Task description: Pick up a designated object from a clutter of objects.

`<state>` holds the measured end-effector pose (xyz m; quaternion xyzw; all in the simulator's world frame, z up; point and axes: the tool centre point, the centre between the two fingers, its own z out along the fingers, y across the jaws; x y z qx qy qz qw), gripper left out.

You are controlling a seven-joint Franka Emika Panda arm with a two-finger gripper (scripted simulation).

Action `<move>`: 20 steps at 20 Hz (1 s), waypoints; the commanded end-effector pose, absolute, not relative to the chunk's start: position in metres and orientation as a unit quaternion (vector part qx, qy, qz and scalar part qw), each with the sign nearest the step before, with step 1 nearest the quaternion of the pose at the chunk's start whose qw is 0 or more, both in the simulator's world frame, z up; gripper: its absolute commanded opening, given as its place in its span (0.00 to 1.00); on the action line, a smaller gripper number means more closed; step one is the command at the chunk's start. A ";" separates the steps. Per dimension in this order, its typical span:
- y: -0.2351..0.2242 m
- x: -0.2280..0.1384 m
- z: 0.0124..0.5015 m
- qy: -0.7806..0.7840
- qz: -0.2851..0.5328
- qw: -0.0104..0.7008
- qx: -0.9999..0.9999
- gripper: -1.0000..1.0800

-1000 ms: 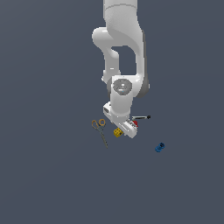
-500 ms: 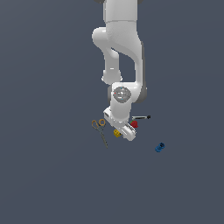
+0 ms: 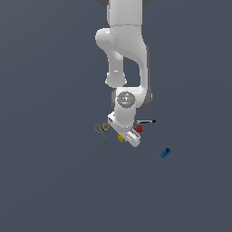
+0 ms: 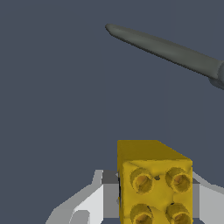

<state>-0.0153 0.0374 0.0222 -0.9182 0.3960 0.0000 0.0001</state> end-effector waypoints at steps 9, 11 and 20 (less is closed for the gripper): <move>0.035 -0.014 0.026 0.396 0.000 0.000 -0.918 0.00; 0.033 -0.012 0.032 0.396 0.000 0.000 -0.918 0.00; 0.010 0.006 0.080 0.396 0.000 0.000 -0.918 0.00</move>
